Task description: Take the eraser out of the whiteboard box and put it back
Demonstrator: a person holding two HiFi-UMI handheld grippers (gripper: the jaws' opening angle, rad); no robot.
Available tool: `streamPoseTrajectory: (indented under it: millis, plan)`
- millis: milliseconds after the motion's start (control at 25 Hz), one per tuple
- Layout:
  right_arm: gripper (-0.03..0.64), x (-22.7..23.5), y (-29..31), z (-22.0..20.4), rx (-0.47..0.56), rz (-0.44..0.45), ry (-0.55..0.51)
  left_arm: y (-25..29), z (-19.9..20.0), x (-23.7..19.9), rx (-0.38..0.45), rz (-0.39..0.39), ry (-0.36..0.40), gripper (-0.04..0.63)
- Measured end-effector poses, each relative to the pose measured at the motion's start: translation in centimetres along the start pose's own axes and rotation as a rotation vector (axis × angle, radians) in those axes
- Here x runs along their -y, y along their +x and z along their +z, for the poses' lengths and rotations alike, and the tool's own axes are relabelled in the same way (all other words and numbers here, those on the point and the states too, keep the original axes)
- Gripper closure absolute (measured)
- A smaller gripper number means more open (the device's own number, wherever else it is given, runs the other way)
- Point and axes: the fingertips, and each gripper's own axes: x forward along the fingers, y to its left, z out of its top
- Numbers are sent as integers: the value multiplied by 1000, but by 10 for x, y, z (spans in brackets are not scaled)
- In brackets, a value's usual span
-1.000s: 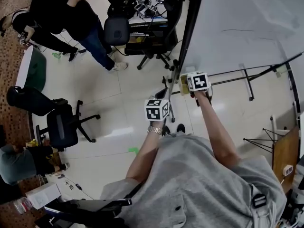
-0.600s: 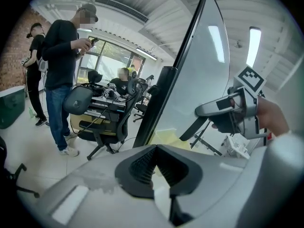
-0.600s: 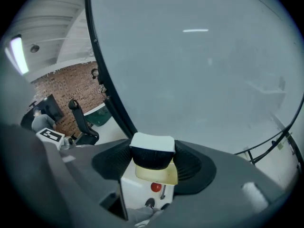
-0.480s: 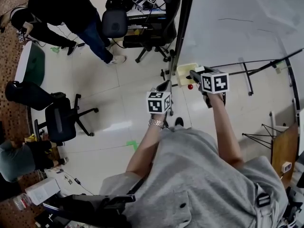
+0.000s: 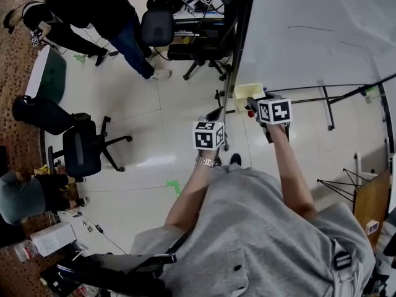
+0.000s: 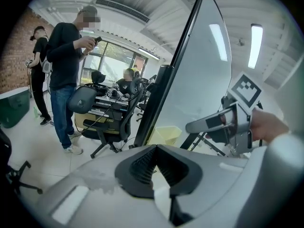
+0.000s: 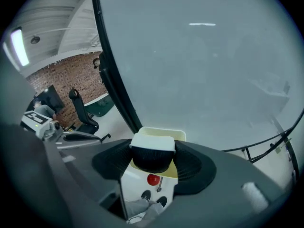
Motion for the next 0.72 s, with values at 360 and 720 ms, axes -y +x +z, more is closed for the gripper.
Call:
streamPoseTrajectory:
  millis: [360,720]
  plan:
    - [336,16,42,-36,1,-62,-7,-1,-4,8,-8,21,-2,592]
    - [325,17,7,-22,163,18,65,-15,-43,23,-71,41,6,592]
